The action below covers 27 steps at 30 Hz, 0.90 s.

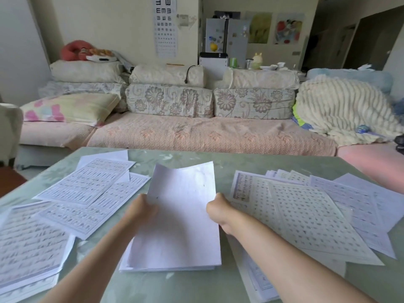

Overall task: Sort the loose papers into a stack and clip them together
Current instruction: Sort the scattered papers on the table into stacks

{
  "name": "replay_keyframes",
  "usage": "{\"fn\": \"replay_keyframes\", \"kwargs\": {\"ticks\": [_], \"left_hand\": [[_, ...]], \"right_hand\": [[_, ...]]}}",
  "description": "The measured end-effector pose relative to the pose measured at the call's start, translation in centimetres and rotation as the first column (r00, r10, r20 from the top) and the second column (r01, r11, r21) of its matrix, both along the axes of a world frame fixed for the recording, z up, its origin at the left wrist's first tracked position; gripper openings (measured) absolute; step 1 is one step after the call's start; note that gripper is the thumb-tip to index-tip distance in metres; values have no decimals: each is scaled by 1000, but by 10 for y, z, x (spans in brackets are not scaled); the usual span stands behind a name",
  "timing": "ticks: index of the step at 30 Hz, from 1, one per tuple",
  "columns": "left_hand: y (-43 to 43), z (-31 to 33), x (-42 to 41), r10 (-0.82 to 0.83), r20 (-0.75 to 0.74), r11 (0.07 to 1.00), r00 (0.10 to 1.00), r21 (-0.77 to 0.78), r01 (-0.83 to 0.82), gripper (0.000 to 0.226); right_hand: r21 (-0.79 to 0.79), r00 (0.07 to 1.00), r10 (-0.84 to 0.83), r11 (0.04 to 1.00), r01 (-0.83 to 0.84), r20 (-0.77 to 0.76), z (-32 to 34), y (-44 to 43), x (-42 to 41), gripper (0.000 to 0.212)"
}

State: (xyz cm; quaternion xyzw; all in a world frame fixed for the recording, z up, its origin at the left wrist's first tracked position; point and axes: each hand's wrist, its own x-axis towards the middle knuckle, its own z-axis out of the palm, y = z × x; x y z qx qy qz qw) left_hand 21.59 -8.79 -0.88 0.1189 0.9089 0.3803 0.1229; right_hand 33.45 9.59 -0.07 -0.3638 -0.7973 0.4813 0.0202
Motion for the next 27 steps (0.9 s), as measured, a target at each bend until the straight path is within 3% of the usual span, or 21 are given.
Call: {"fn": "replay_keyframes", "kwargs": {"ticks": [2, 4, 6, 9, 12, 15, 18, 20, 21, 24, 27], "left_hand": [[-6, -10, -11, 4, -62, 989, 998, -148, -13, 8], [-8, -22, -18, -30, -132, 940, 991, -342, -18, 30], [-10, -27, -20, -11, -169, 913, 986, -403, -59, 39], [-11, -28, -24, 49, -126, 940, 991, -329, -88, 36], [-10, -26, -24, 29, -109, 948, 994, -311, -62, 40], [-8, -26, -16, -11, -154, 940, 988, -337, -42, 43], [-3, -20, -6, -34, -242, 925, 970, -375, -61, 47], [7, -15, -1, -51, -312, 950, 949, -307, -50, 52], [15, -13, 4, -68, -351, 970, 934, -242, -20, 52], [52, -6, 25, -142, -438, 990, 888, -46, 136, 42], [100, -3, 55, -294, -426, 948, 855, -20, 316, 36]], "right_hand": [[43, 1000, 1, 999, -2, 30, -6, -12, -6, 47], [145, 994, 7, 989, -23, 105, -11, -19, -9, 48], [260, 986, 13, 964, -57, 169, -13, -22, -10, 50], [317, 965, 3, 944, -89, 263, -13, -23, -14, 45], [300, 968, 31, 948, -108, 250, -16, -20, -19, 40], [265, 983, 54, 959, -99, 173, -17, -12, -17, 8], [277, 993, 65, 957, -91, 100, -9, 0, -8, 26], [352, 995, 80, 931, -94, 54, 1, 16, 6, 19], [365, 994, 102, 925, -104, 24, 5, 26, 14, 14], [390, 995, 98, 915, -102, 32, 11, 65, 44, 42], [446, 995, 69, 890, -97, 79, 10, 104, 77, 47]]}}
